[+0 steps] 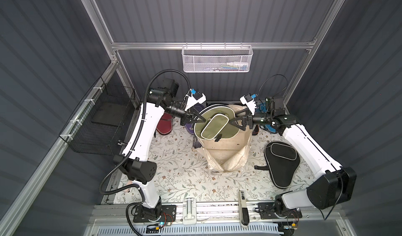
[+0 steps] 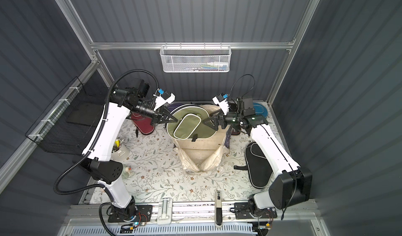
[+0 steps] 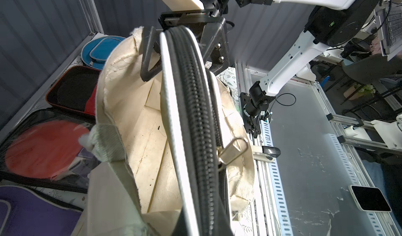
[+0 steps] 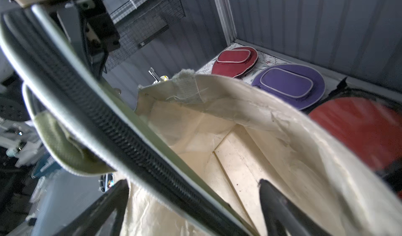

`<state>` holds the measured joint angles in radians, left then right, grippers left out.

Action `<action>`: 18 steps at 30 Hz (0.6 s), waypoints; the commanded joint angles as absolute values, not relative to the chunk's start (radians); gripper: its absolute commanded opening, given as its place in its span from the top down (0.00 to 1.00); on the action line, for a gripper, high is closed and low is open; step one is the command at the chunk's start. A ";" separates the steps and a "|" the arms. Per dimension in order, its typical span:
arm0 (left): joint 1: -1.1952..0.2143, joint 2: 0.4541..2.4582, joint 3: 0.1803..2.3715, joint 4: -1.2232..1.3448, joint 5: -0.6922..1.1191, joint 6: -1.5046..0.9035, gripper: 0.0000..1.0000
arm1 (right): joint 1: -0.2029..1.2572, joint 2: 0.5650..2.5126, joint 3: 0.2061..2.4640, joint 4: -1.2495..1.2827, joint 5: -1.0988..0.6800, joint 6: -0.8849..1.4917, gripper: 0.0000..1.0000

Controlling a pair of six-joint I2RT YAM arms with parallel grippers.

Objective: Remove the ping pong set from the canvas bag
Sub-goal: Pick up the ping pong set from the canvas bag.

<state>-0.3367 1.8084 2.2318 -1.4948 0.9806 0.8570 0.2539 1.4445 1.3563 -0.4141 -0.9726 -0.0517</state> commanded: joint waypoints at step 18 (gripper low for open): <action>-0.328 1.185 1.488 -0.395 0.256 0.055 0.00 | 0.172 1.329 1.230 0.026 -1.053 0.373 1.00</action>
